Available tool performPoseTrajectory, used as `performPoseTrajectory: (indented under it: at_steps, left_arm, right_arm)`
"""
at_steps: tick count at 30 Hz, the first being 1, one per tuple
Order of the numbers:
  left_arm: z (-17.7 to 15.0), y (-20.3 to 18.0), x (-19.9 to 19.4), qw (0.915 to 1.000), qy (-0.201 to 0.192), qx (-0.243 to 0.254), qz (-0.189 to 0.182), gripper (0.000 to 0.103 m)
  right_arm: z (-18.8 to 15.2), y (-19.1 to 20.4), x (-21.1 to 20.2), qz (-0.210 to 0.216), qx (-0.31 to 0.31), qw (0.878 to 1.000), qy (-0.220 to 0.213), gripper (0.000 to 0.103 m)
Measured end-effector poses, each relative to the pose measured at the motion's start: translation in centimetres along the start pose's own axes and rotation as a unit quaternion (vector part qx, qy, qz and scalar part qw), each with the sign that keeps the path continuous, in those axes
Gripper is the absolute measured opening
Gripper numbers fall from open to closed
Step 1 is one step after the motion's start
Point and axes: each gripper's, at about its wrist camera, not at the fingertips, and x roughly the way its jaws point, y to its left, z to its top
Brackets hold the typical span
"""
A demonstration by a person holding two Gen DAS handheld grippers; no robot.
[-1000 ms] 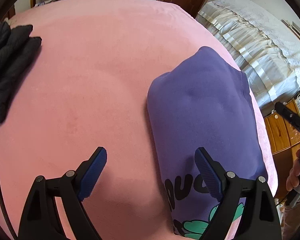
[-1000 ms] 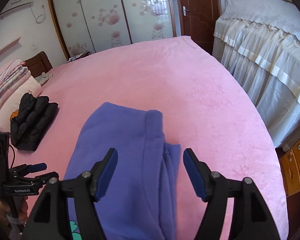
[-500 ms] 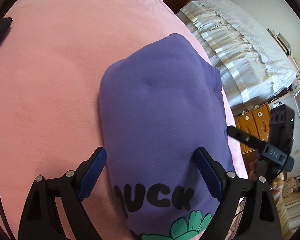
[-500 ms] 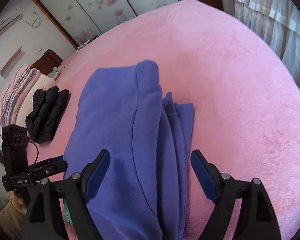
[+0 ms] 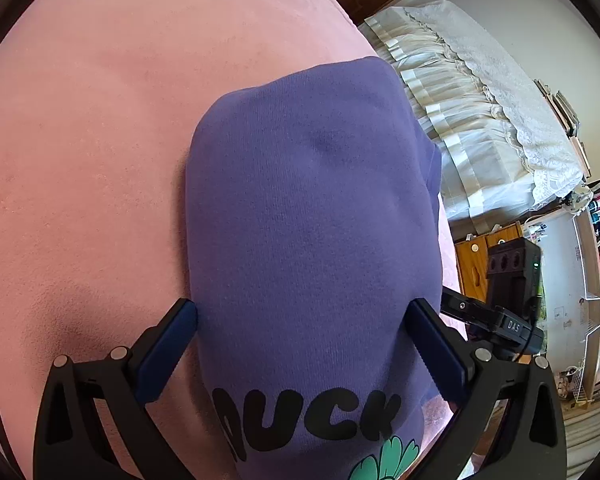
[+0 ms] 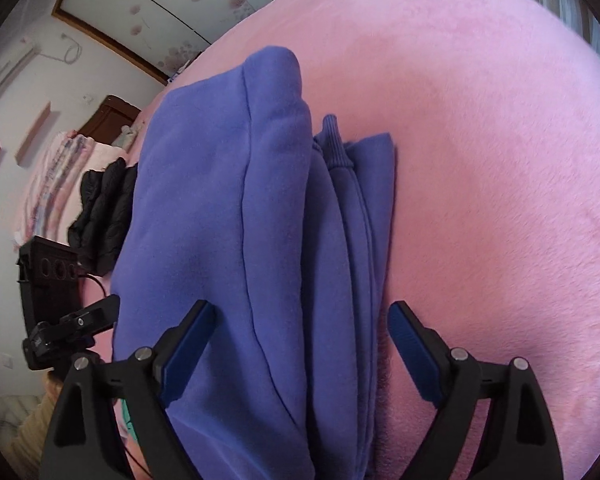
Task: Fold large clothes
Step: 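Lift the hoodie bundle with both tools and carry it onto the black jacket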
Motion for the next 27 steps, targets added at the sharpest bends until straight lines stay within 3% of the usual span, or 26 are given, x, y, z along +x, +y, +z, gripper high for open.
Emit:
performPoseTrajectory:
  at_steps: [7,13,19,21,23,27]
  left_arm:
    - [0.0,0.9,-0.2,0.9996,0.025,0.002,-0.014,0.103]
    - [-0.3,1.8,-0.5,0.9978,0.045,-0.004,-0.048,0.102]
    - [-0.6,1.4,1.3,0.9977,0.066,0.005,-0.014,0.103]
    - [-0.3,1.7,2.2,0.997,0.074,-0.005,-0.023,0.103]
    - [-0.2,2.3,2.6,0.9958,0.082,-0.023,-0.035,0.103]
    - [-0.6,2.3,2.4,0.9942,0.081,-0.064,-0.028,0.103]
  right_arm:
    - [-0.2,-2.3,2.3,0.066,0.045,0.996,0.028,0.103]
    - [0.1,-2.6,3.0,0.106,0.031,0.993,0.049,0.103]
    - [0.3,-1.5,4.6,0.091,-0.003,0.994,0.062,0.103]
    - [0.3,-1.4,4.8,0.083,-0.007,0.995,0.058,0.101]
    - [0.1,-1.5,4.4,0.089,-0.009,0.995,0.051,0.086]
    - [-0.3,0.0,4.3,0.091,-0.013,0.995,0.037,0.076]
